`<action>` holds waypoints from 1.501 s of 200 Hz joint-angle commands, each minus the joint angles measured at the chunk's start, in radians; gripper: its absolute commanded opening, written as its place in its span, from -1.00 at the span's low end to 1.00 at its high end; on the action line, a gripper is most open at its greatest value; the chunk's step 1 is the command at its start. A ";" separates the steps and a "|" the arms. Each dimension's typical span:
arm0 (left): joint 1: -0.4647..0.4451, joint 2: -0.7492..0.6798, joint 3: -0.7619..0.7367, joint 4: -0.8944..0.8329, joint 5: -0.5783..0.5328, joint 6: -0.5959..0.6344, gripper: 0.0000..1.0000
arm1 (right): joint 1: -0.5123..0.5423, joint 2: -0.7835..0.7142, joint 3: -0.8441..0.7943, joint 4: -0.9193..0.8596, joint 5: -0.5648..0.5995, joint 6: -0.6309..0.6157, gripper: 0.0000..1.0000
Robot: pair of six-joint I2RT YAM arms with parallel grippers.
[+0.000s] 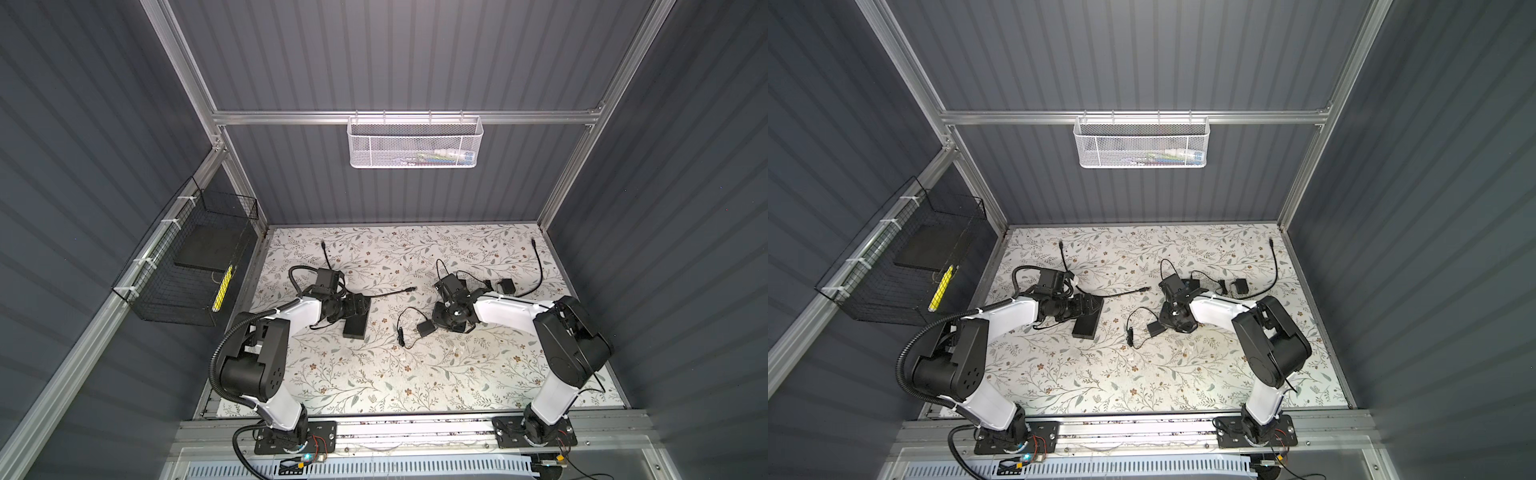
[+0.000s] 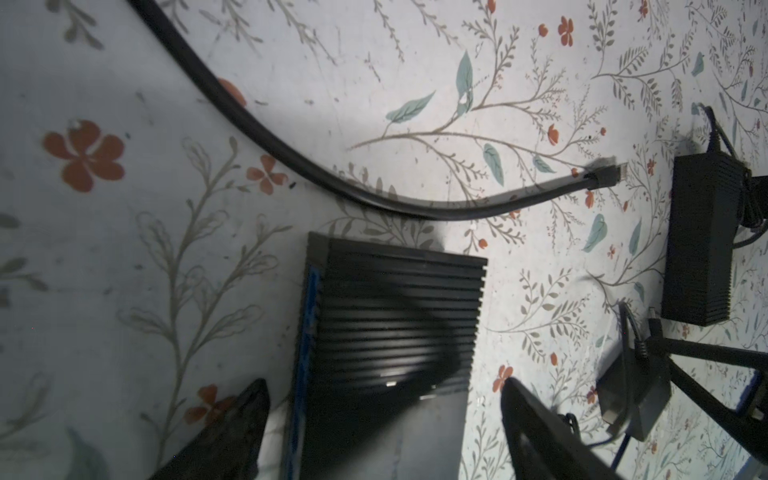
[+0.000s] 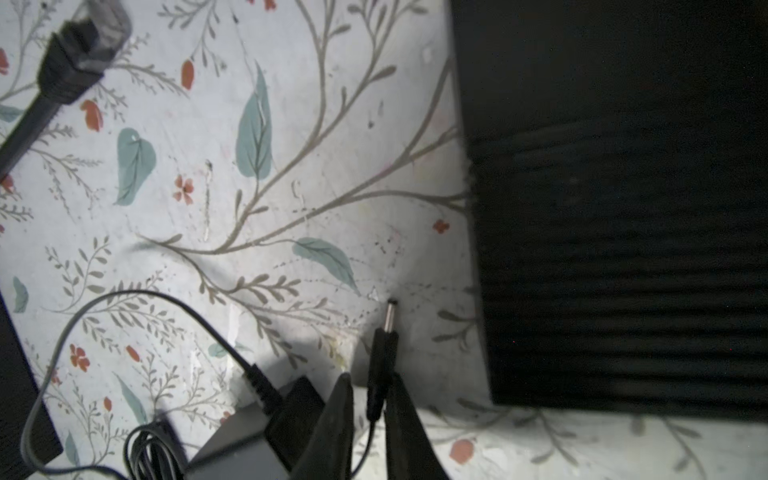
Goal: Insert the plug into the switch port
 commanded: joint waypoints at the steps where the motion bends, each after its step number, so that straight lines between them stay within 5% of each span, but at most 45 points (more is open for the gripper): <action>1: -0.010 0.026 0.025 -0.036 -0.036 0.010 0.75 | 0.008 0.044 0.002 -0.054 0.051 -0.029 -0.78; 27: -0.032 0.041 0.038 -0.046 -0.052 0.011 0.75 | 0.013 0.036 0.010 -0.057 0.085 -0.060 -1.00; 78: -0.074 0.074 0.064 -0.082 -0.112 0.009 0.72 | 0.014 -0.028 0.043 -0.097 0.155 -0.239 -1.00; 122: -0.074 0.074 0.051 -0.080 -0.127 -0.057 0.50 | 0.015 -0.116 0.074 -0.111 0.169 -0.412 -1.00; 210: -0.133 0.034 -0.024 -0.015 -0.165 -0.298 0.14 | 0.014 -0.355 0.035 -0.109 -0.002 -0.631 -1.00; 277: -0.177 -0.080 -0.172 0.025 -0.269 -0.516 0.12 | 0.049 -0.294 0.046 -0.137 -0.143 -0.683 -1.00; 300: -0.177 -0.168 -0.148 -0.045 -0.310 -0.478 0.23 | 0.090 -0.253 0.075 -0.157 -0.182 -0.709 -1.00</action>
